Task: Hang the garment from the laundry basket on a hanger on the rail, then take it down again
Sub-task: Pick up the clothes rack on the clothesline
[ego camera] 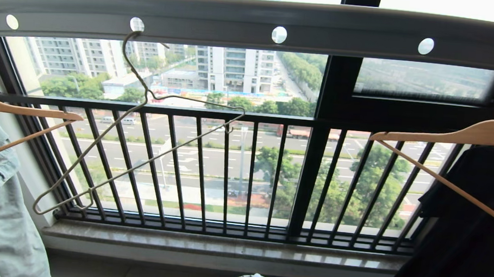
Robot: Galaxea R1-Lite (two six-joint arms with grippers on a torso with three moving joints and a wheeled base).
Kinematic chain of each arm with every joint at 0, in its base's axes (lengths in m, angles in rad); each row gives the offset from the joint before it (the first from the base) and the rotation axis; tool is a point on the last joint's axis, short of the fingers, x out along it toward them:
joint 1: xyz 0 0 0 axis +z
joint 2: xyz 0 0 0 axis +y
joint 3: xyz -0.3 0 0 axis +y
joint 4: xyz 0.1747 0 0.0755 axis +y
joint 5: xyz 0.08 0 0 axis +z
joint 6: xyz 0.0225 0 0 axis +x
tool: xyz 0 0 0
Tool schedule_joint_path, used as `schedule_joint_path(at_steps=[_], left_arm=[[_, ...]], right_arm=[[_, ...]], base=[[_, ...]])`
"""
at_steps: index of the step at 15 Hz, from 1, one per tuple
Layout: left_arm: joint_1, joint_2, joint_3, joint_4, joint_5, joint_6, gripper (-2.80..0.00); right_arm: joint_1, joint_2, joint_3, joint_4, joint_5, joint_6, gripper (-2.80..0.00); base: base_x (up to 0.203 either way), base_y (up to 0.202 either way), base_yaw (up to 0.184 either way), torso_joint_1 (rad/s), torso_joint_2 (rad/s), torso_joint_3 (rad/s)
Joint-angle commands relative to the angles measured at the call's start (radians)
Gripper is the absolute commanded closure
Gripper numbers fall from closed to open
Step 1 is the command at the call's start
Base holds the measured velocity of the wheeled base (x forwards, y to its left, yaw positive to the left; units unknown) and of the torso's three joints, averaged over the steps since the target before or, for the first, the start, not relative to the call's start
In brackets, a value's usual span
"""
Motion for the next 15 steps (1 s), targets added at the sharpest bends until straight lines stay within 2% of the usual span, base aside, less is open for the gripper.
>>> schedule_joint_path(at_steps=[1, 7, 15], left_arm=[[0.000, 0.000, 0.000, 0.000, 0.000, 0.000, 0.00], [0.000, 0.000, 0.001, 0.000, -0.001, 0.013, 0.00], [0.000, 0.000, 0.001, 0.000, 0.009, -0.012, 0.00]], right_arm=[[0.001, 0.000, 0.001, -0.001, 0.000, 0.000, 0.00], [0.001, 0.000, 0.000, -0.001, 0.000, 0.000, 0.00], [-0.001, 0.000, -0.001, 0.000, 0.000, 0.000, 0.00]], base=[[0.000, 0.000, 0.000, 0.000, 0.00, 0.000], [0.000, 0.000, 0.000, 0.000, 0.00, 0.000], [0.000, 0.000, 0.000, 0.000, 0.00, 0.000]])
